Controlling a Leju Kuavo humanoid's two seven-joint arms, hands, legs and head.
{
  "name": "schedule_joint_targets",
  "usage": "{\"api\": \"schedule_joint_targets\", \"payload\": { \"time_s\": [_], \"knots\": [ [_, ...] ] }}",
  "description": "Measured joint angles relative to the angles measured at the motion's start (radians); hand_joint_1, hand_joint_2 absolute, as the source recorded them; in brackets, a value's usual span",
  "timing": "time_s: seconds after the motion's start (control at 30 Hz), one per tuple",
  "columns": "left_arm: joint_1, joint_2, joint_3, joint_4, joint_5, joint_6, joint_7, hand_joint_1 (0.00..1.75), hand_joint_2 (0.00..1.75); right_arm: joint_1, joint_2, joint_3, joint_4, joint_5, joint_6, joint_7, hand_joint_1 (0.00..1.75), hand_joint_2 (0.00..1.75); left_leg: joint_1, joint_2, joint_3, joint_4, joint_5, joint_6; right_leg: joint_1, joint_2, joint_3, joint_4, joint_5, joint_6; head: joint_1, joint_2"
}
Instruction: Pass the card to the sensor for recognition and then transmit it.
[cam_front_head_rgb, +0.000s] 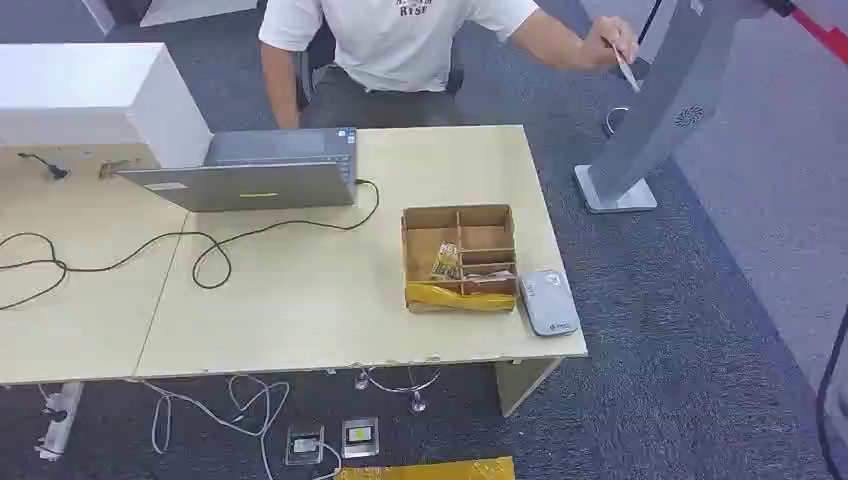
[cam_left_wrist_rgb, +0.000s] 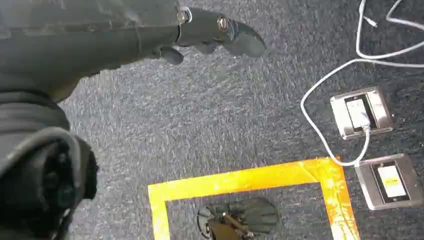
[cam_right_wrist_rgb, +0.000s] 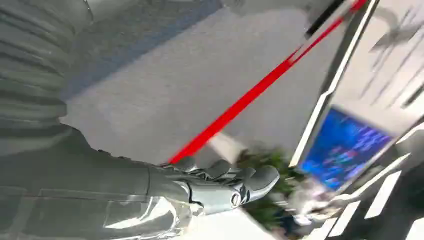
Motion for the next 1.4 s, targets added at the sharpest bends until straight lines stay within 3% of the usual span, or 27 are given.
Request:
{"api": "schedule_joint_targets", "payload": {
  "time_s": [0.33,0.6,0.83,1.2,1.23,1.27,1.4],
  "knots": [
    [-0.001,-0.001,0.0,0.0,-0.01,-0.016,-0.008,0.0,0.0,-0.093,0.133,0.402,-0.041,0.081,0.027,-0.036,0.0,1.75,0.001,-0.004,-0.002,0.0,0.002,0.0,0.001,-0.004,0.0,0.0,0.0,0.0,0.001,0.0],
    [0.0,0.001,0.0,0.0,-0.01,-0.022,-0.008,0.0,0.0,-0.118,0.212,0.598,-0.042,0.101,0.06,-0.051,0.0,1.75,0.001,-0.004,-0.002,0.0,0.002,0.0,0.001,-0.003,-0.001,0.0,0.0,0.0,0.0,0.0],
    [0.004,0.0,0.0,0.0,-0.001,-0.026,-0.008,0.0,0.0,-0.119,0.267,0.698,-0.041,0.111,0.069,-0.054,0.0,1.75,0.001,-0.008,-0.003,0.0,0.003,0.0,0.001,-0.007,-0.001,0.0,0.0,-0.001,0.001,0.0],
    [0.005,0.0,0.0,0.0,0.002,-0.025,-0.008,0.0,0.0,-0.119,0.3,0.766,-0.039,0.11,0.071,-0.053,0.0,1.75,0.001,-0.008,-0.003,0.0,0.003,0.0,0.001,-0.007,-0.001,0.0,0.0,-0.001,0.001,0.0],
    [0.005,0.0,0.0,0.0,0.003,-0.025,-0.008,0.0,0.0,-0.119,0.301,0.77,-0.039,0.11,0.071,-0.053,0.07,1.75,0.001,-0.008,-0.003,0.0,0.003,0.0,0.001,-0.007,-0.001,0.0,0.0,-0.001,0.001,0.0],
    [0.006,0.0,0.0,0.0,0.004,-0.025,-0.008,0.0,0.0,-0.12,0.302,0.772,-0.039,0.11,0.071,-0.054,1.71,1.75,0.001,-0.008,-0.003,0.0,0.003,0.0,0.001,-0.007,-0.001,0.0,0.0,-0.001,0.001,0.0],
    [0.006,0.0,0.0,0.0,0.009,-0.025,-0.008,0.0,0.0,-0.119,0.304,0.781,-0.039,0.11,0.072,-0.054,1.75,1.75,0.001,-0.008,-0.003,0.0,0.003,0.0,0.001,-0.007,-0.001,0.0,0.0,-0.001,0.001,0.0]
  ]
}}
